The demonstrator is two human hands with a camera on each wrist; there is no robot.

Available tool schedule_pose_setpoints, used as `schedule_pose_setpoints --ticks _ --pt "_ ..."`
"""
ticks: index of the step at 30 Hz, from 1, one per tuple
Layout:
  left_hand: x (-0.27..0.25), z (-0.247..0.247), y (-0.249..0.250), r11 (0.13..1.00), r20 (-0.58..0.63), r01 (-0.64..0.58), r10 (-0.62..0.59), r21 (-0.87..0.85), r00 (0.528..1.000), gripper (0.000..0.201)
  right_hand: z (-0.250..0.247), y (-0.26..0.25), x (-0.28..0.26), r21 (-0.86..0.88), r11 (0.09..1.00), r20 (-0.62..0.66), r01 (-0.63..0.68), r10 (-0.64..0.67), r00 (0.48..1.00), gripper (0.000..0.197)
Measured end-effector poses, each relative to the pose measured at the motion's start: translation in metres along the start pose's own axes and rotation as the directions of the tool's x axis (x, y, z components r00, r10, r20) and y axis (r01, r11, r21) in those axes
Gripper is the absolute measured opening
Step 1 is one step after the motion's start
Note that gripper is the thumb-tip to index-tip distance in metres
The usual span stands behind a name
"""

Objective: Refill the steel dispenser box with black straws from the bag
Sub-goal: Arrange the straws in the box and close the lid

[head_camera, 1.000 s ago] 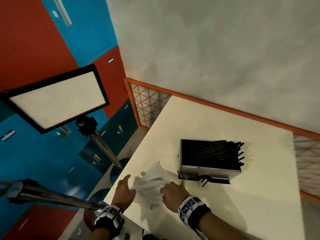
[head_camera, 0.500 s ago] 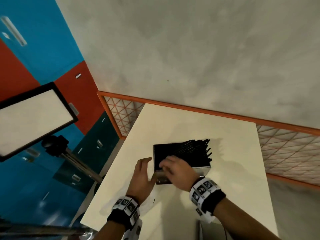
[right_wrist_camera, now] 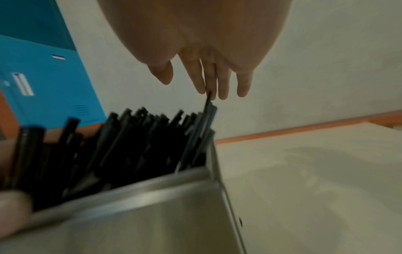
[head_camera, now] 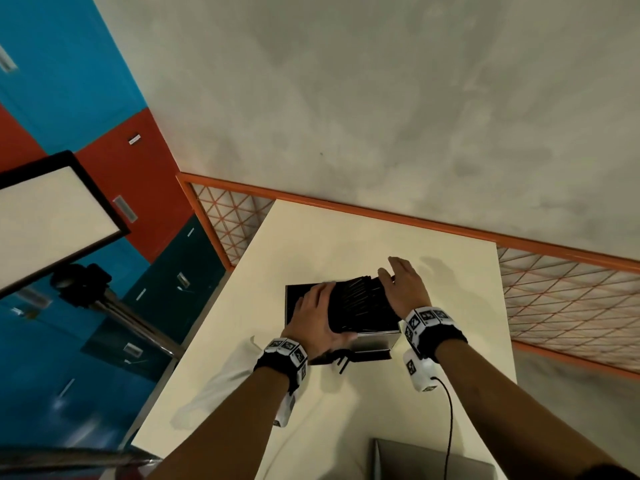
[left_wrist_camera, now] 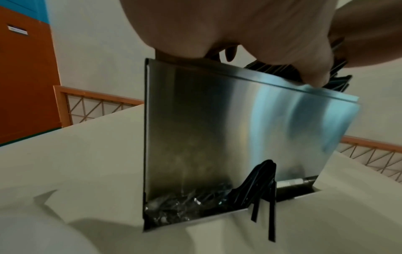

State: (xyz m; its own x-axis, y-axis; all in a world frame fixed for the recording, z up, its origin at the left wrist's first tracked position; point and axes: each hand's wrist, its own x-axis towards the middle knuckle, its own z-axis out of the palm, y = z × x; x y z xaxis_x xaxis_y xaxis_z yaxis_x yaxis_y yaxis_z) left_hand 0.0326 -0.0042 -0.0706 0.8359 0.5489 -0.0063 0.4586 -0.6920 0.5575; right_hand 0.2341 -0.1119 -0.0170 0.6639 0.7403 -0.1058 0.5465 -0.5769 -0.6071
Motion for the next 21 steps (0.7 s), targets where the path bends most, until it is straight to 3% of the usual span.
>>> schedule_pose_setpoints --ticks 4,8,11,15,19,21 --pt "-0.001 0.004 0.002 0.999 -0.005 0.005 -0.005 0.052 1.000 0.116 0.024 0.002 -0.012 0.049 0.999 0.039 0.005 -0.007 0.999 0.047" --pt "0.000 0.003 0.003 0.998 -0.004 0.015 -0.015 0.056 1.000 0.118 0.044 -0.001 -0.018 0.107 0.993 -0.090 0.041 -0.031 0.995 0.039" --pt "0.001 0.005 0.003 0.998 -0.026 0.018 -0.017 0.058 1.000 0.122 0.049 -0.011 -0.025 0.136 0.981 -0.171 0.137 -0.113 0.979 0.033" --pt "0.002 0.007 0.001 0.999 -0.062 0.027 -0.025 0.025 0.998 0.127 0.049 -0.026 -0.030 0.119 0.958 -0.233 0.261 -0.229 0.945 0.042" --pt "0.004 0.008 -0.002 0.999 -0.047 0.033 -0.033 -0.001 0.998 0.124 0.049 -0.023 -0.025 0.315 0.942 -0.210 0.113 -0.046 0.977 0.031" --pt "0.005 0.008 -0.003 0.998 -0.056 0.057 -0.059 -0.036 0.997 0.115 0.046 -0.019 -0.021 0.327 0.943 -0.164 0.068 -0.014 0.986 0.023"
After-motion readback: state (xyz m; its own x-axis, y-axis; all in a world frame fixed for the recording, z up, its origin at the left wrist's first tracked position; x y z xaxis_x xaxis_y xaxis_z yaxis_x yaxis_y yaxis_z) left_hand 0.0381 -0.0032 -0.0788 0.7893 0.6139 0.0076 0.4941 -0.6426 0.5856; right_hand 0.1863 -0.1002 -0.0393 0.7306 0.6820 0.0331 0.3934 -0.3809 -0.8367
